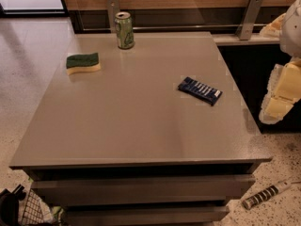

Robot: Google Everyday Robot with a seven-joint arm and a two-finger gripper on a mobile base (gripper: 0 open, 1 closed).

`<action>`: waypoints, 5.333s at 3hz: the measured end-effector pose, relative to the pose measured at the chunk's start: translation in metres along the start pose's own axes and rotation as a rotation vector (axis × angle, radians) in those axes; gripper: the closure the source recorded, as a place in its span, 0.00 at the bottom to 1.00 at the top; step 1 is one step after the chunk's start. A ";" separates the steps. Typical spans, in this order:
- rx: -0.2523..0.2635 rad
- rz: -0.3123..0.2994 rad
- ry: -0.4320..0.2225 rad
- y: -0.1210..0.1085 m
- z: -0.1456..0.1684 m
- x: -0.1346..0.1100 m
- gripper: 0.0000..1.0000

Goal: Move rxbar blueberry near sponge

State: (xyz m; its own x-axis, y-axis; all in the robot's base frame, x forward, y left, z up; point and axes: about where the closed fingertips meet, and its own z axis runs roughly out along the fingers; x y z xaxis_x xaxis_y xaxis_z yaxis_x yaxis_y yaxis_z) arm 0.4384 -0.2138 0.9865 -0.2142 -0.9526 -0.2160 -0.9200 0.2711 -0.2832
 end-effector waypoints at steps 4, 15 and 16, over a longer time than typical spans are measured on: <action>0.023 0.298 -0.369 -0.015 0.074 0.002 0.00; -0.056 0.462 -0.876 -0.073 0.223 -0.050 0.77; -0.056 0.462 -0.876 -0.074 0.221 -0.051 1.00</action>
Offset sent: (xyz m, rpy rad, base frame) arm 0.0456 -0.0169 -0.0148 0.3095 -0.1808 -0.1728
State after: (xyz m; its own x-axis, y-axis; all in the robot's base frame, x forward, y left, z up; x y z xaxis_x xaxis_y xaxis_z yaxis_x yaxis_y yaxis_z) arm 0.5898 -0.1546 0.8124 -0.2579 -0.3101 -0.9151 -0.8265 0.5613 0.0428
